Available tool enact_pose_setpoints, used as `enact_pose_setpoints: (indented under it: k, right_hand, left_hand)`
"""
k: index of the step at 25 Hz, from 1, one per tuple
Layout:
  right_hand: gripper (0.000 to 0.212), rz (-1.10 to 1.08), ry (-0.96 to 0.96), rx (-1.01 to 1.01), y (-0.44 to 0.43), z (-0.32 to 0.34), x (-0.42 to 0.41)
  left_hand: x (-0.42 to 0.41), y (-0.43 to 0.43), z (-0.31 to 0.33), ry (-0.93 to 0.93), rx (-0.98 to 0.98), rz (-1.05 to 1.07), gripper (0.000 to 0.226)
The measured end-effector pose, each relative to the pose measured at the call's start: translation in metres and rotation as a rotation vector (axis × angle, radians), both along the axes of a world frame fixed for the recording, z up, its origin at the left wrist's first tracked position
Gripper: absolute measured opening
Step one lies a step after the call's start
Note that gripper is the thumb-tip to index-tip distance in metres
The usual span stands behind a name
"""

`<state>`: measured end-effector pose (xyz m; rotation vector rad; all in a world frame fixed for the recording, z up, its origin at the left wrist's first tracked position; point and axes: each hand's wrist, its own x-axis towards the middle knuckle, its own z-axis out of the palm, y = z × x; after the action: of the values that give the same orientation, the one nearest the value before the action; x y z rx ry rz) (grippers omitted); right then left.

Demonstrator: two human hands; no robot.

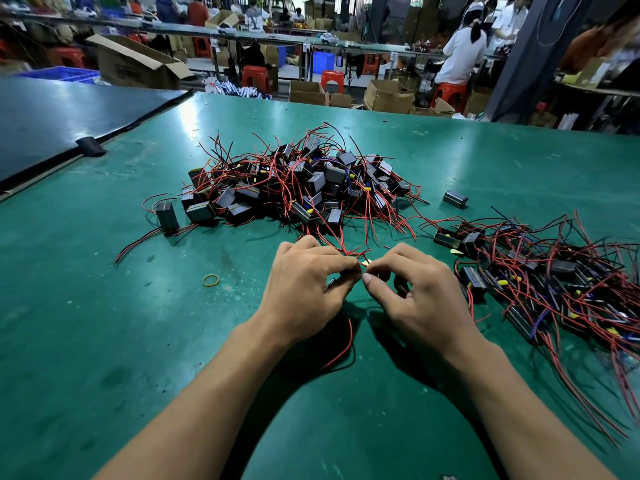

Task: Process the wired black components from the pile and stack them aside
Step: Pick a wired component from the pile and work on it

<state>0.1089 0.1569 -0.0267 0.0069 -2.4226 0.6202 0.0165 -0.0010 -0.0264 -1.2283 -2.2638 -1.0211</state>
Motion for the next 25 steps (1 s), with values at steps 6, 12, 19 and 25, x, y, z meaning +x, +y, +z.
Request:
enact_pose_setpoints:
  k: [6, 12, 19, 25]
  right_hand:
    - [0.017, -0.031, -0.164, -0.381, 0.006, -0.006, -0.009]
    - [0.026, 0.113, -0.071, -0.049, 0.011, 0.0, -0.002]
    - [0.035, 0.125, -0.093, 0.072, 0.012, 0.001, -0.001]
    - [0.015, 0.077, -0.007, 0.14, 0.008, 0.0, 0.0]
  left_hand:
    - [0.001, 0.001, -0.001, 0.045, -0.006, 0.025, 0.012]
    - [-0.001, -0.002, 0.0, -0.018, -0.021, 0.018, 0.019]
    - [-0.002, -0.003, -0.001, -0.04, -0.008, 0.016, 0.021]
    - [-0.001, -0.001, -0.001, -0.048, -0.01, 0.011, 0.017]
